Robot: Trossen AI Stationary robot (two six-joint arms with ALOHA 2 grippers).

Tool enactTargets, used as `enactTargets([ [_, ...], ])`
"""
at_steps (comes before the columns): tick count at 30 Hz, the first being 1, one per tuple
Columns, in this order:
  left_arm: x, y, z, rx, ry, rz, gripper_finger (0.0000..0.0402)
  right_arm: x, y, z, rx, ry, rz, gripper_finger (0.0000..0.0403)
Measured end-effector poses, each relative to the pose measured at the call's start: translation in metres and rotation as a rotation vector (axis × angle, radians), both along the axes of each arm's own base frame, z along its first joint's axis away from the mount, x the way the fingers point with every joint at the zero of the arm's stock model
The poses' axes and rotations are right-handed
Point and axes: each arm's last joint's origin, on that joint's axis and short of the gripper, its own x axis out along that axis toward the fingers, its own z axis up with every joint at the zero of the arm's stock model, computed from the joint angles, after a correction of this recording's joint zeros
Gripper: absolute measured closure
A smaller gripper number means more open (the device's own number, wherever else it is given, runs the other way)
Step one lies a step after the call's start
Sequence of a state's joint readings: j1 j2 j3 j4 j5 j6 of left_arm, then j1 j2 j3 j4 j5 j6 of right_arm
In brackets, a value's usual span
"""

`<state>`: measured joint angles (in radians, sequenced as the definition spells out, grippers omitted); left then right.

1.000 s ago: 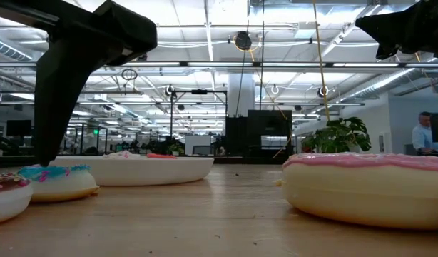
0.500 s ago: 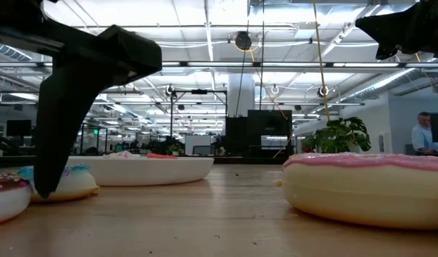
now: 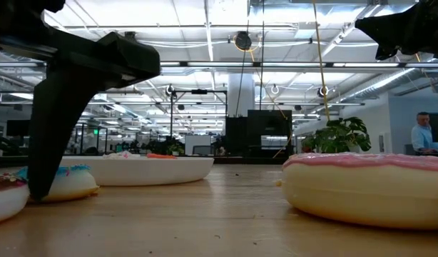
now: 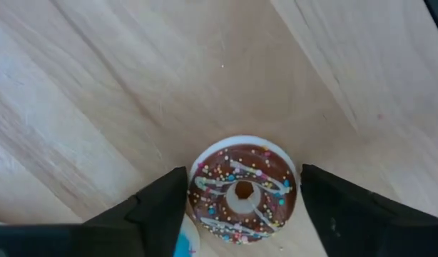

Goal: Pick & Place donuts
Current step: Put the small black doughnut on the white plate

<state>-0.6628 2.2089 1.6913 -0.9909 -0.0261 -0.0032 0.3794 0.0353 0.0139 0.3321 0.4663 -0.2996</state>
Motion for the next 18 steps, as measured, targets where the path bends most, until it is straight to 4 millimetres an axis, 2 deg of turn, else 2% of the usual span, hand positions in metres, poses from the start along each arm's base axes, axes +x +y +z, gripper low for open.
enactTargets([
  [14,0.001,0.0,0.001,-0.009,-0.01,0.022,0.028,0.0,0.0,0.0,0.0,-0.001,0.0,0.0403],
  [18,0.003,-0.001,0.015,-0.004,0.0,0.045,0.0303,0.0,0.0,0.0,0.0,-0.001,0.0,0.0403],
])
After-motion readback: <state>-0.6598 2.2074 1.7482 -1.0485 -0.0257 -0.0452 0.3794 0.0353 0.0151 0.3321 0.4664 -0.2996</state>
